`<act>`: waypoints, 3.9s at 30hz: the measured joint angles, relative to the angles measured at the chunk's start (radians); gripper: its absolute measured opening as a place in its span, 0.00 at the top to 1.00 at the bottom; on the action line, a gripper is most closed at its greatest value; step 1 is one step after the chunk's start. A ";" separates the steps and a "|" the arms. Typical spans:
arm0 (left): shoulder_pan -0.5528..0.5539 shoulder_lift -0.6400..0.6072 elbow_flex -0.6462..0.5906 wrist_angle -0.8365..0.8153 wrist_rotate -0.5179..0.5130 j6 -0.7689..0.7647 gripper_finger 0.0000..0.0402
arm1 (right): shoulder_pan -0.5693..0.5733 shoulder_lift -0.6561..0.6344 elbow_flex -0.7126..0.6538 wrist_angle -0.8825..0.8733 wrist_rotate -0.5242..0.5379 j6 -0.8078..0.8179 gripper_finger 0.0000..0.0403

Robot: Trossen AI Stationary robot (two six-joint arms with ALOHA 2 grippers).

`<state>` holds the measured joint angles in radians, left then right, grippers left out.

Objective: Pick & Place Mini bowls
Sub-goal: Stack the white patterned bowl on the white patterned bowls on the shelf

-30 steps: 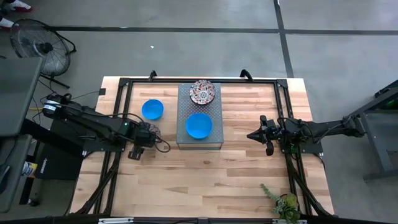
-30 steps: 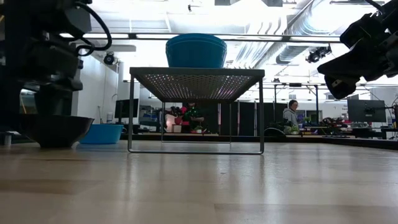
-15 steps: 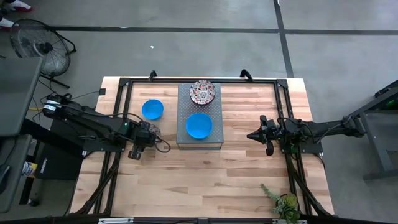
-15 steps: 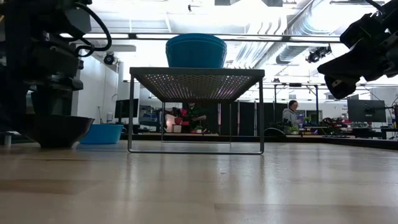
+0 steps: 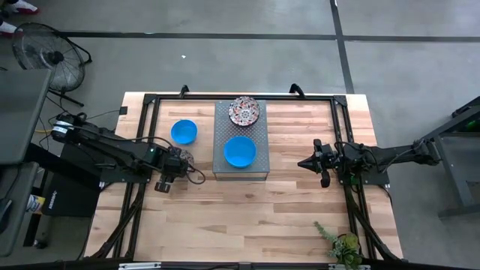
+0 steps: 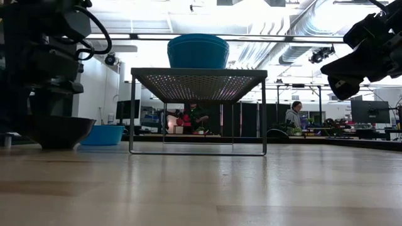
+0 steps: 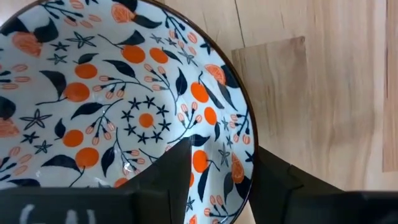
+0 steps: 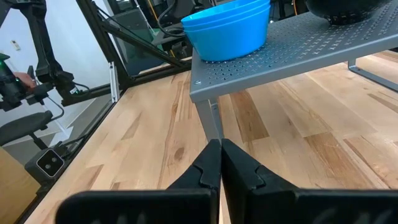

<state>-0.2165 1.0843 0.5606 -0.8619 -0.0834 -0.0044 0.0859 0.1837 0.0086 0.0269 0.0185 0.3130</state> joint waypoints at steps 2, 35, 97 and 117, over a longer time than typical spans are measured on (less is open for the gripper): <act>0.000 0.000 0.000 0.000 0.000 0.000 0.69 | 0.000 0.000 0.000 0.000 0.000 0.000 1.00; 0.000 0.001 0.236 -0.176 -0.029 -0.025 0.99 | 0.000 0.000 0.000 0.000 0.000 0.000 1.00; 0.459 0.657 1.349 -0.288 -0.238 1.157 0.99 | 0.000 0.000 0.000 0.000 0.000 0.000 1.00; 0.459 0.713 1.343 -0.281 -0.218 1.211 0.99 | 0.000 0.002 0.000 0.000 0.000 0.000 1.00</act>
<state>0.2420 1.7976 1.9038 -1.1434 -0.3018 1.2064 0.0860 0.1856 0.0086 0.0272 0.0185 0.3130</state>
